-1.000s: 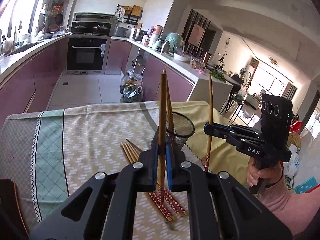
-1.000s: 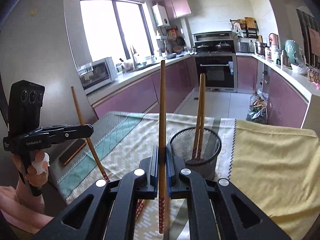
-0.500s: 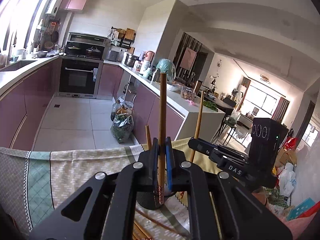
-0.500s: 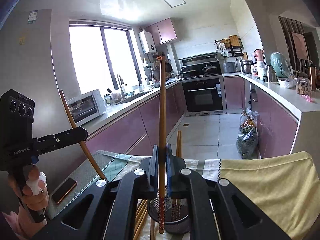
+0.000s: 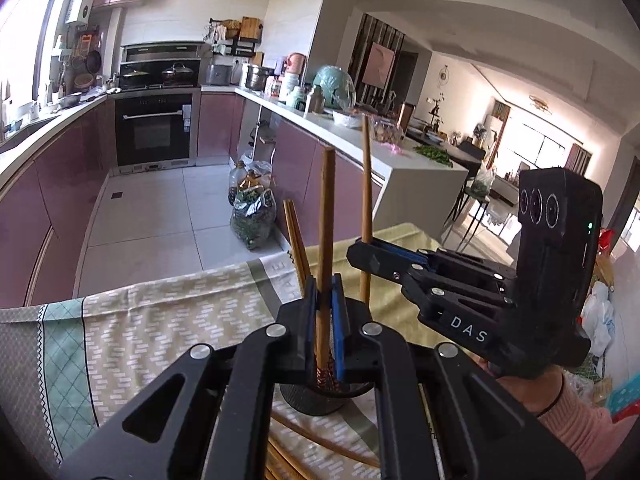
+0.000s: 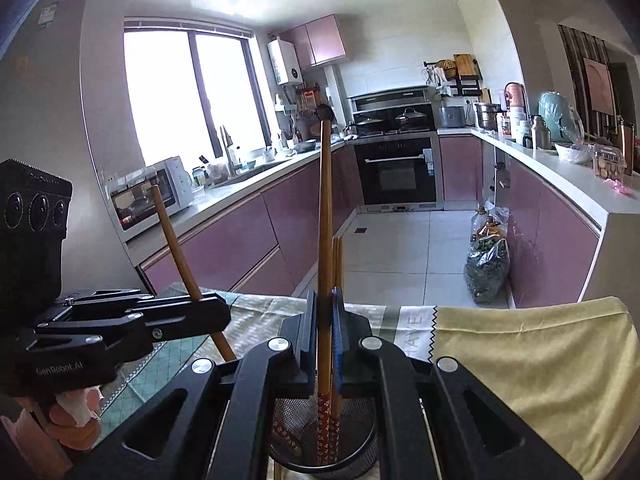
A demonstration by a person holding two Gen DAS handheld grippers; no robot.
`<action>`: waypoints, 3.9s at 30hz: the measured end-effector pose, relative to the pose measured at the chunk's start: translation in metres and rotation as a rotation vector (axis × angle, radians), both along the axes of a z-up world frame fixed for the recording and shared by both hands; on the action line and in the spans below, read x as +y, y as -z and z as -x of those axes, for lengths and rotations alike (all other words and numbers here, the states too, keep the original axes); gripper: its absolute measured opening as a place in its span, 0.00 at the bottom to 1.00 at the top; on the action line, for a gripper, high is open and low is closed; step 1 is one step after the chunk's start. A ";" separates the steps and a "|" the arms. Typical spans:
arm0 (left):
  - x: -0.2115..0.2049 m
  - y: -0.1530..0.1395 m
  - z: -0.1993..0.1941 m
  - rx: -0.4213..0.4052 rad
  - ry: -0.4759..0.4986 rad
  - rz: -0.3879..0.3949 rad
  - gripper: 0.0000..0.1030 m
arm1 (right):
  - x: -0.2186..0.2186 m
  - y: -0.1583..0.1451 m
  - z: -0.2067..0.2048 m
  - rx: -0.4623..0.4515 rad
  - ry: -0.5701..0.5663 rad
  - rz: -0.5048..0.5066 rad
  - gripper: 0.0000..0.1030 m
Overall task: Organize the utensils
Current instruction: 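Lower the chopstick into the mesh cup and open the right gripper, then move the right gripper back to the pile and grasp a chopstick, then lift the chopstick upright with the right gripper and lower it into the mesh cup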
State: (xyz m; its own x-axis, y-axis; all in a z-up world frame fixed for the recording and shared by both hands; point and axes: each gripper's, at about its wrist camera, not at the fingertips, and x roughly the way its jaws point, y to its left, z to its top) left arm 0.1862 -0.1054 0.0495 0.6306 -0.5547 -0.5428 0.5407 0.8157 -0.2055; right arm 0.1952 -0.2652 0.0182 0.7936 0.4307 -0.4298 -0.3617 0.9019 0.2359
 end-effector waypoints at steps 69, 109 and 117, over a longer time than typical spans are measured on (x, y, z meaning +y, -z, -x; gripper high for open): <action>0.075 0.172 0.045 0.273 -0.188 -0.188 0.40 | 0.069 0.117 0.071 0.342 -0.203 0.190 0.36; 0.065 0.174 0.021 0.286 -0.240 -0.234 0.11 | 0.081 0.126 0.046 0.360 -0.139 0.214 0.05; 0.071 0.170 0.030 0.293 -0.252 -0.203 0.09 | 0.064 0.120 0.058 0.354 -0.147 0.179 0.05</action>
State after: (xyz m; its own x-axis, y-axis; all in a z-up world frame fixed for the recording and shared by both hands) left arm 0.1559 -0.0342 -0.1208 0.5357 -0.2667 -0.8012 0.2621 0.9545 -0.1425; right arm 0.1372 -0.2010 -0.1019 0.5190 0.4220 -0.7433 -0.4148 0.8847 0.2126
